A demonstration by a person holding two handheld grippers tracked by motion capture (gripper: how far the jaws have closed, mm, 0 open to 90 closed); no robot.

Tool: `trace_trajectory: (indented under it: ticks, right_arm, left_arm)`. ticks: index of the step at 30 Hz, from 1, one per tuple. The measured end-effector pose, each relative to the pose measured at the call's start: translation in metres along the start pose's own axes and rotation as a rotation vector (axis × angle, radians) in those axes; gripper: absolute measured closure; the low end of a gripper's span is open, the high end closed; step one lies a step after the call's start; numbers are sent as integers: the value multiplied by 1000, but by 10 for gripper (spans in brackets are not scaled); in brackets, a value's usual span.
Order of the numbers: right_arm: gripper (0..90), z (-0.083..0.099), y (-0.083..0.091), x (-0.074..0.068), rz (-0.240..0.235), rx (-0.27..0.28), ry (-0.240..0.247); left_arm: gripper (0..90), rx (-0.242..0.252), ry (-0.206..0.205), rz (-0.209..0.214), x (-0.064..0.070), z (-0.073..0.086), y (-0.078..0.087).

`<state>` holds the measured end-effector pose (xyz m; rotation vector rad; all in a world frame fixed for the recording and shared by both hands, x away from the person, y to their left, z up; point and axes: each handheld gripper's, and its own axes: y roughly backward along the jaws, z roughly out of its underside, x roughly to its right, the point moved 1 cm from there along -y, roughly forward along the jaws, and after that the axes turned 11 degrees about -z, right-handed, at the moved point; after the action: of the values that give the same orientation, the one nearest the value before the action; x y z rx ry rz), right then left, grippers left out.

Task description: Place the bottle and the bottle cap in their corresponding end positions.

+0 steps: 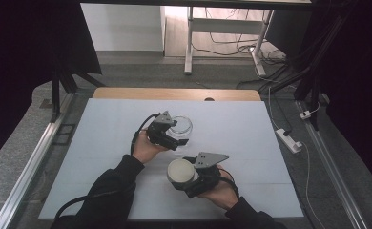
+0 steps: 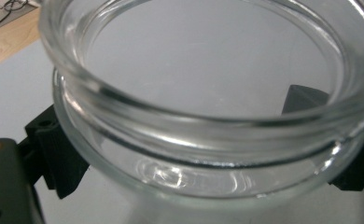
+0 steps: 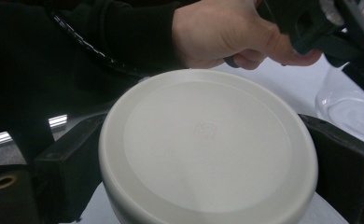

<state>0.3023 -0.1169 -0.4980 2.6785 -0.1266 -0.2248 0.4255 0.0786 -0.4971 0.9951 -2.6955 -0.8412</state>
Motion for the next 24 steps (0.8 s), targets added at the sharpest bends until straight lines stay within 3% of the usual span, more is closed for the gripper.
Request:
trace_trajectory:
  ticks: [11, 24]
  right_arm:
    - [71, 15, -22, 8, 11, -60, -6]
    - [71, 28, -38, 16, 38, -151, -38]
  left_arm:
    - [74, -23, 6, -35, -10, 10, -6]
    - [74, -40, 15, -44, -15, 18, -13]
